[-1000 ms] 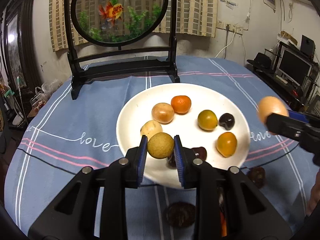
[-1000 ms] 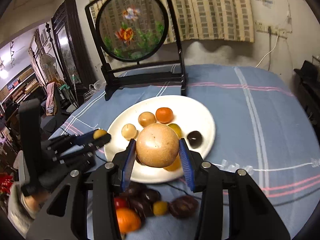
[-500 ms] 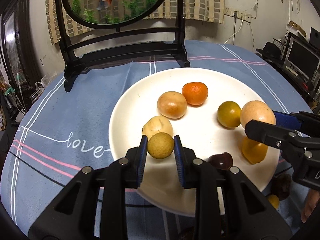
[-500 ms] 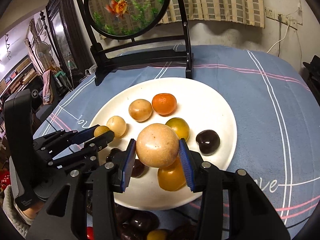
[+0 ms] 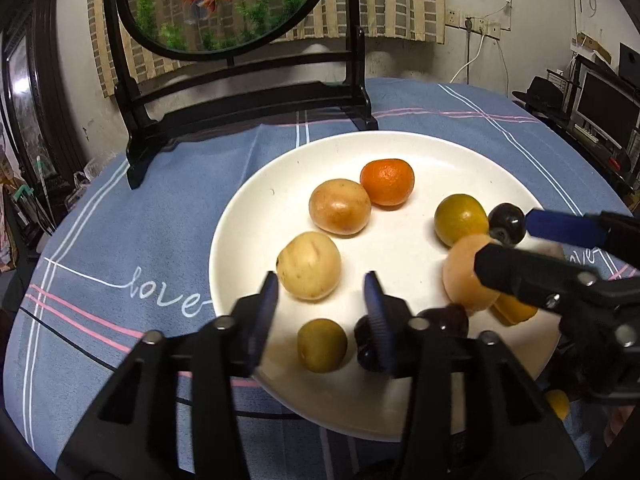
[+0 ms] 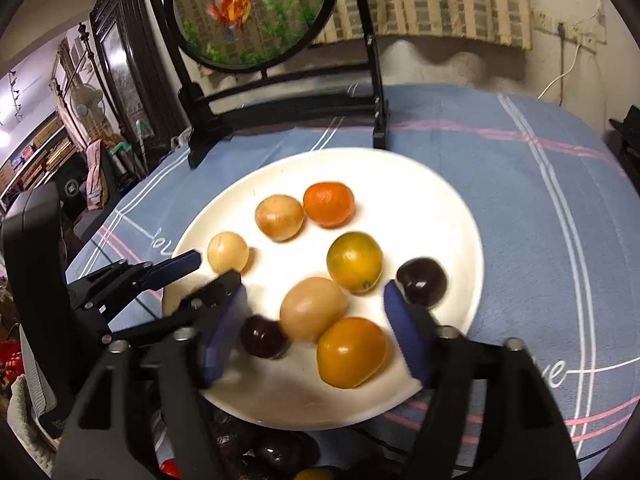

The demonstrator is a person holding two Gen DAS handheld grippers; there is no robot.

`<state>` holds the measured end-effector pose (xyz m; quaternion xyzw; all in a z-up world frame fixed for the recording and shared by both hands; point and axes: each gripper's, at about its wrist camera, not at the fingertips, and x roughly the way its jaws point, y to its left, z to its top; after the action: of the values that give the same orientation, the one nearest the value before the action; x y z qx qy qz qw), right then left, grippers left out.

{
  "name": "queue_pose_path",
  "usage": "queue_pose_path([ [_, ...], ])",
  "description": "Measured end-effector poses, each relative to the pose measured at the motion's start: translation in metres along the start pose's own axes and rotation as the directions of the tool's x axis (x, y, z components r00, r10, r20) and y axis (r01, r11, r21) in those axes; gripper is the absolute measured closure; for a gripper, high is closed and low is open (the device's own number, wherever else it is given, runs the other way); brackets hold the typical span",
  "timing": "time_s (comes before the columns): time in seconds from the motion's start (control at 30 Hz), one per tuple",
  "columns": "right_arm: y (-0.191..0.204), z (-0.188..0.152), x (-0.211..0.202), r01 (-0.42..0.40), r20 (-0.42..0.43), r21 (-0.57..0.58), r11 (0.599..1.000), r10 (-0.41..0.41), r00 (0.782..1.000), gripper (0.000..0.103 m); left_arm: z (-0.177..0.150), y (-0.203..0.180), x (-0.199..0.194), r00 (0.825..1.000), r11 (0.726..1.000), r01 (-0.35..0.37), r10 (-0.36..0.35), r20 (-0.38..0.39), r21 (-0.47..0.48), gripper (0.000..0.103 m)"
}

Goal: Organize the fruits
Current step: 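Carry both fruits over the white plate and open both grippers, then withdraw both open grippers from the plate toward the fruit pile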

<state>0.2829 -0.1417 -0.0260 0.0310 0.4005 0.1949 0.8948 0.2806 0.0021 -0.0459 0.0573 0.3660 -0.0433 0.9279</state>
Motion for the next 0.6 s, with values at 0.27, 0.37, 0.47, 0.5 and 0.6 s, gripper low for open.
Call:
queue_pose_path([
  [0.27,0.001,0.004,-0.021,-0.015,0.046,0.003,1.000,0.015,0.999,0.030,0.001,0.001,-0.014,0.999,1.000,-0.017,0.017,0.046,0.010,0.045],
  [0.37,0.003,0.002,-0.034,-0.023,0.070,0.011,1.000,0.022,0.997,0.030,-0.001,0.003,-0.024,0.998,1.000,-0.023,0.023,0.066,0.008,0.042],
  [0.47,0.006,-0.005,-0.048,-0.026,0.081,0.016,1.000,0.024,0.996,0.030,-0.005,0.005,-0.035,0.997,1.000,-0.018,0.019,0.080,-0.004,0.040],
  [0.5,0.006,-0.008,-0.051,-0.026,0.083,0.017,1.000,0.025,0.996,0.030,-0.007,0.006,-0.038,0.996,1.000,-0.016,0.016,0.083,-0.008,0.039],
  [0.6,0.005,-0.024,-0.066,-0.038,0.097,0.036,0.999,0.034,0.995,0.030,-0.015,0.007,-0.050,0.996,1.000,-0.015,0.017,0.093,-0.019,0.035],
])
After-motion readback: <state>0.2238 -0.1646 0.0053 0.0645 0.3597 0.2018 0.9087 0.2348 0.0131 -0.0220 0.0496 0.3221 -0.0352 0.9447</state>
